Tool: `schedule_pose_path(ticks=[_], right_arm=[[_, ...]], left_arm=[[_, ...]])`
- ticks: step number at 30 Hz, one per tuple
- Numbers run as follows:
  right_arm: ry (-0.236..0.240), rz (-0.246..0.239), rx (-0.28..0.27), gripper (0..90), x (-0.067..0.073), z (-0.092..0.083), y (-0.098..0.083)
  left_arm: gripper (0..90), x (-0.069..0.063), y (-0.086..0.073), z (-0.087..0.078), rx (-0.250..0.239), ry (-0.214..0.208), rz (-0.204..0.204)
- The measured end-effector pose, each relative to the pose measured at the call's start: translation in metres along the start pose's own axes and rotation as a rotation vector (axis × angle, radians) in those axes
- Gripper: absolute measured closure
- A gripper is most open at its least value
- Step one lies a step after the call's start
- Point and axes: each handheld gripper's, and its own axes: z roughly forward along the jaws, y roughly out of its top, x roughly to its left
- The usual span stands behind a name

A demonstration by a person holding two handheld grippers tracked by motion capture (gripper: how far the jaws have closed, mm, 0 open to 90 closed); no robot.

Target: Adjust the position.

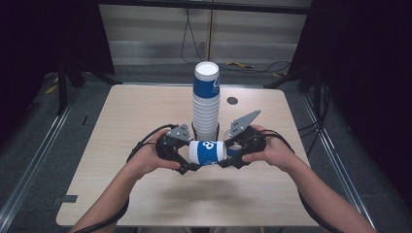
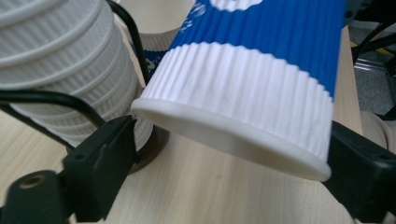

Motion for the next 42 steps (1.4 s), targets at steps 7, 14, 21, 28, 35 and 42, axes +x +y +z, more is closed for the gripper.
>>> schedule_pose_path(ticks=[7,14,21,28,35,42], right_arm=[[0.003,-0.001,0.007,31.2,-0.001,0.001,0.000],[0.011,0.001,0.006,31.1,0.000,0.006,0.000],[0.003,-0.012,0.025,30.9,0.004,0.009,0.002],[0.005,-0.018,0.044,24.1,0.006,0.013,0.004],[-0.007,-0.033,0.099,19.6,0.009,0.013,0.006],[-0.007,-0.029,0.125,18.7,0.011,0.015,0.011]], left_arm=[[15.1,0.000,0.002,0.000,0.019,-0.001,0.020],[19.3,-0.002,0.004,-0.006,0.056,-0.008,0.010],[21.2,-0.003,0.007,-0.013,0.098,-0.009,0.010],[21.5,-0.005,0.012,-0.015,0.153,0.001,0.017],[21.5,-0.009,0.018,-0.013,0.254,0.008,0.049],[21.3,-0.011,0.026,-0.012,0.343,0.031,0.091]])
